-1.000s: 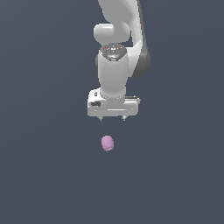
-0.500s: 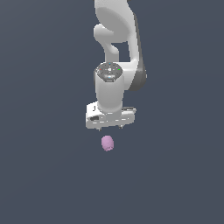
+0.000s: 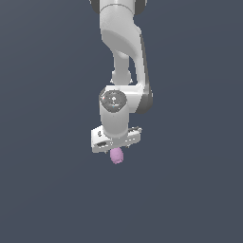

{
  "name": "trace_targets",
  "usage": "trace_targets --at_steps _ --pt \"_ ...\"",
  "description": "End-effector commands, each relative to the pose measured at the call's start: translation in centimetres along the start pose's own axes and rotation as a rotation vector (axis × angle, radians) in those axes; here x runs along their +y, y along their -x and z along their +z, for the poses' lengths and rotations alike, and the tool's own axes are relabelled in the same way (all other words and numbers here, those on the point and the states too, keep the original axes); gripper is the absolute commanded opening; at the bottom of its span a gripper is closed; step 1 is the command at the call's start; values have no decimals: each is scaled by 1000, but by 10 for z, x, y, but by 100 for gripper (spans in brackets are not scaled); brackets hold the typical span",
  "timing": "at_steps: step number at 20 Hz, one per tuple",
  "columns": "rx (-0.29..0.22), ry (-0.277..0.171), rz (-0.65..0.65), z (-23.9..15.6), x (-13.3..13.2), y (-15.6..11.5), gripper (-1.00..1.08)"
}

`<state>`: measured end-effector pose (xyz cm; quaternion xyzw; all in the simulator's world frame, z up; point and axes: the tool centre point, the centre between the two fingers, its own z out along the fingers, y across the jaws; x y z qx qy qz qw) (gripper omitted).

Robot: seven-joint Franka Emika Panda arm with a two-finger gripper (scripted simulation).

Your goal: Pick up the object and move it to a goal position.

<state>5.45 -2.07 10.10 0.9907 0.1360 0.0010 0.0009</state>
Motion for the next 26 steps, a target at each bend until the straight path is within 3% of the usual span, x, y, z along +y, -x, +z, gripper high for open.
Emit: trace_targets --at_steps 1,9,18,24,25,26 --pt "-1 -1 -17 7 2 -2 100" --pt "-2 -2 -22 13 3 -2 100" --pt "-2 -2 -26 54 3 -1 100" --pt "-2 -2 -26 60 3 -3 100" --pt "-2 -2 -26 60 3 -3 -100" --pt "-2 -2 -26 60 3 -3 -100"
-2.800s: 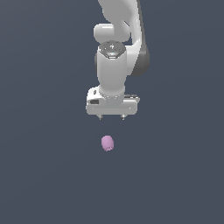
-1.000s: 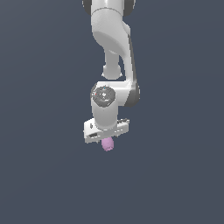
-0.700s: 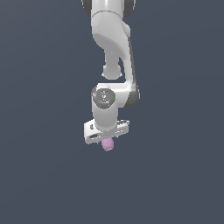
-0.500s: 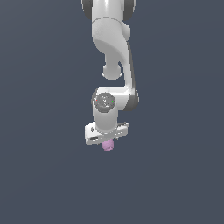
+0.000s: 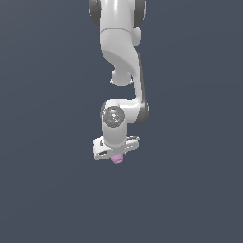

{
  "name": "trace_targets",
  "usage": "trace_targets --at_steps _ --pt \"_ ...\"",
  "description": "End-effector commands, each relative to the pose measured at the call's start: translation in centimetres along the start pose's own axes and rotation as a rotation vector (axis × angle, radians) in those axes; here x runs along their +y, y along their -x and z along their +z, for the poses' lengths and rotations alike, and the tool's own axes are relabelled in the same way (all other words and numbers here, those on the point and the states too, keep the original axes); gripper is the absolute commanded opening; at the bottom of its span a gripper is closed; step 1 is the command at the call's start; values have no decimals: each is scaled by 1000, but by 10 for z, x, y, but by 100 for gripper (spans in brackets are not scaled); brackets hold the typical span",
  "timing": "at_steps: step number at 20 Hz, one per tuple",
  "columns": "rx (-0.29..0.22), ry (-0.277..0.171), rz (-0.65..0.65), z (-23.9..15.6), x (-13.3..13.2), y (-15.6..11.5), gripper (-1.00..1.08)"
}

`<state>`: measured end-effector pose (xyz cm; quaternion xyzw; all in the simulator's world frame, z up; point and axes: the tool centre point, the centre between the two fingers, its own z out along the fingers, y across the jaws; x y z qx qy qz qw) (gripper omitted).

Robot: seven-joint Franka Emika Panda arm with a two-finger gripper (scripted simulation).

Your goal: Pick up the object and move it to a goal position.

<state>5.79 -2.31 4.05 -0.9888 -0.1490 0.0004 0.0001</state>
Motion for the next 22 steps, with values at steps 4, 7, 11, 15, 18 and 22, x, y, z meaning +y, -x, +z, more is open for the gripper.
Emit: trace_targets --at_steps 4,7,11,15,18,22 --pt "1 0 0 0 0 0 -100" --pt "1 0 0 0 0 0 -100" --pt "1 0 0 -1 0 0 -100" --pt "1 0 0 -5 -5 3 -100" --pt "1 0 0 -11 -11 6 -100" --pt "1 0 0 -24 -24 14 -100"
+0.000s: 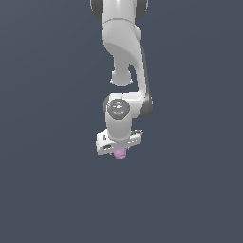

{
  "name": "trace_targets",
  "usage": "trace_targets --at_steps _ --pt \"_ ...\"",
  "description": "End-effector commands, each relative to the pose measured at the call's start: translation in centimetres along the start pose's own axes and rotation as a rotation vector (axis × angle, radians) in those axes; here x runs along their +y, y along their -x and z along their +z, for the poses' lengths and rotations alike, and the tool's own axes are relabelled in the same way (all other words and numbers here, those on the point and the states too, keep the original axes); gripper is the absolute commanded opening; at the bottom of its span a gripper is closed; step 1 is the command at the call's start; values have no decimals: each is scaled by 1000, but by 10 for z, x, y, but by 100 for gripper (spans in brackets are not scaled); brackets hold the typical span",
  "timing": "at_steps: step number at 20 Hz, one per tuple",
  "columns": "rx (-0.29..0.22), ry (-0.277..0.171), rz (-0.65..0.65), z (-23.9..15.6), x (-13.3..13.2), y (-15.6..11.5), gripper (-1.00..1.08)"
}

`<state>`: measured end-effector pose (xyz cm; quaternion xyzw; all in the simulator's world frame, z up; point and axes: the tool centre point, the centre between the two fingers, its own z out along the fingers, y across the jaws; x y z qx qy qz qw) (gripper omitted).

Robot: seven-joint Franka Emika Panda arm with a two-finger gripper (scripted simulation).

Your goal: Pick up the object and move it to a goal position.

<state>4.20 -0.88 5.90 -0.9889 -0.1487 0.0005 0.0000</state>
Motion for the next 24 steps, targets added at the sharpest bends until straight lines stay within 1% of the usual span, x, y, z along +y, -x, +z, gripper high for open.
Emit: trace_targets --at_steps 1,7,24 --pt "1 0 -1 -10 -9 5 -100" --pt "1 1 -1 -41 -41 23 -100" --pt "0 3 -1 -160 -158 88 -100"
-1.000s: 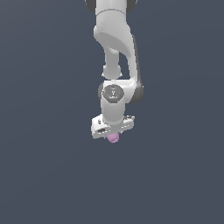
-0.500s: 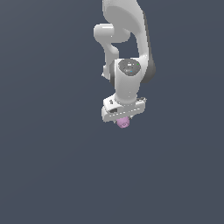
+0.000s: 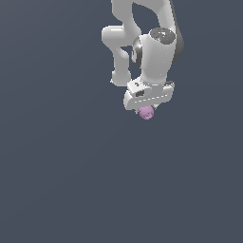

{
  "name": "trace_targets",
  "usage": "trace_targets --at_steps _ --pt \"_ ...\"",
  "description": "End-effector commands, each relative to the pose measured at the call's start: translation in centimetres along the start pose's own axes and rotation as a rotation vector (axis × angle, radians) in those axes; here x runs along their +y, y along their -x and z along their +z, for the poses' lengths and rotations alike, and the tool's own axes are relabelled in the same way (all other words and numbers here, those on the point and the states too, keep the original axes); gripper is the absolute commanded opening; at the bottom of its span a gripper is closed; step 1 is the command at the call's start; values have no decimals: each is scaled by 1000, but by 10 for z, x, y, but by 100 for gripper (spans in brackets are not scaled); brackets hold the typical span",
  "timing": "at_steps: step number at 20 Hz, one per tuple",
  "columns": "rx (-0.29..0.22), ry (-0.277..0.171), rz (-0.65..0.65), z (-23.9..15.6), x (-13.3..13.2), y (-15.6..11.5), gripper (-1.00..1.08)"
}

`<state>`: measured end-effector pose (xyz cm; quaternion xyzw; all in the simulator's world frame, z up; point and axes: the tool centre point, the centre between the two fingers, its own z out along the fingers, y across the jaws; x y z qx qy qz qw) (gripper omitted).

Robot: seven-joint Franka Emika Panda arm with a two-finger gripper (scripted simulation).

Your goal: Pick up the object and move it to a goal position.

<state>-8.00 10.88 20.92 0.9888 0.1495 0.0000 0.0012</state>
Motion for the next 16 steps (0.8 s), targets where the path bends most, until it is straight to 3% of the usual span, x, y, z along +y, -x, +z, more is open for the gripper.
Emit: trace_targets --at_steps 1,9,16 --pt "0 0 1 -17 -16 9 -100" --pt "0 0 1 -55 -53 27 -100" --pt "0 -2 1 -68 -64 31 -100"
